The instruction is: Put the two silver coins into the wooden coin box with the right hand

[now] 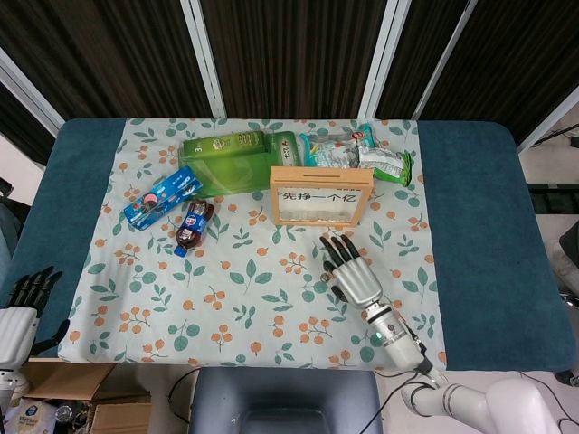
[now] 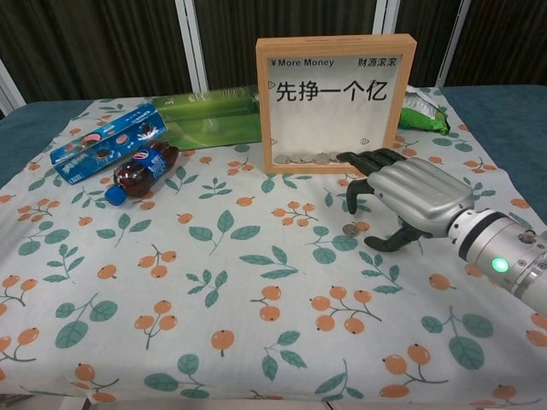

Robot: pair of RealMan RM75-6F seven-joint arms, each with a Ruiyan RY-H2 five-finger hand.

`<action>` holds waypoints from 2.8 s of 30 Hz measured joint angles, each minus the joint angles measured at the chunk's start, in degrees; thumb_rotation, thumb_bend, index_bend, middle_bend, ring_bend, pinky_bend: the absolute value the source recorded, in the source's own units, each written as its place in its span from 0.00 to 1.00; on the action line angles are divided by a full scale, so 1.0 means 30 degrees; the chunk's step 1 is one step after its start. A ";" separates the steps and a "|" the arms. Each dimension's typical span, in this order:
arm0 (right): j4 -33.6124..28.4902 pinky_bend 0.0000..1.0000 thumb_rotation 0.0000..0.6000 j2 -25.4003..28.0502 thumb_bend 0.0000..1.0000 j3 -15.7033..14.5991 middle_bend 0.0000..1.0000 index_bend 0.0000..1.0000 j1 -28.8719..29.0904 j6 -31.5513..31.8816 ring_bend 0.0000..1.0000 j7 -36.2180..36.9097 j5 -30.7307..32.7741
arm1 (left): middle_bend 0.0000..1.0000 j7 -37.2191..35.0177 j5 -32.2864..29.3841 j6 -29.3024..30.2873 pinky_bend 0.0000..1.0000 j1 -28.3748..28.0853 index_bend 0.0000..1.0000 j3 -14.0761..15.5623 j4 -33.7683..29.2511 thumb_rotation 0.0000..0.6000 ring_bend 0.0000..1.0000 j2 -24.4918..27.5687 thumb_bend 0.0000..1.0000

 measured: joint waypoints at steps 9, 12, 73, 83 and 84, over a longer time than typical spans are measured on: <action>0.0598 0.00 1.00 -0.0408 0.43 0.0040 0.04 0.56 0.0042 -0.0351 0.00 0.0225 0.0027 | 0.00 -0.0171 -0.0021 -0.0006 0.00 0.0006 0.00 -0.0010 0.0071 1.00 0.00 0.0014 0.35; 0.0608 0.00 1.00 -0.0431 0.43 0.0094 0.05 0.56 0.0069 -0.0492 0.00 0.0238 0.0089 | 0.00 -0.0196 -0.0021 -0.0007 0.00 0.0023 0.00 0.0004 0.0098 1.00 0.00 0.0011 0.35; 0.1220 0.00 1.00 -0.0899 0.43 0.0262 0.08 0.63 0.0342 -0.0945 0.00 0.0015 0.0080 | 0.00 -0.0857 0.0006 -0.0093 0.00 -0.0082 0.00 -0.0059 0.0652 1.00 0.00 -0.0162 0.35; 0.1581 0.00 1.00 -0.1103 0.45 0.0303 0.11 0.63 0.0524 -0.0717 0.00 0.0369 -0.0158 | 0.00 -0.1100 0.0039 0.0001 0.00 -0.0053 0.00 -0.0046 0.0591 1.00 0.00 -0.0121 0.35; 0.1621 0.00 1.00 -0.1115 0.46 0.0295 0.11 0.64 0.0527 -0.0643 0.00 0.0425 -0.0203 | 0.00 -0.1103 0.0034 -0.0003 0.00 -0.0048 0.00 -0.0042 0.0574 1.00 0.00 -0.0110 0.35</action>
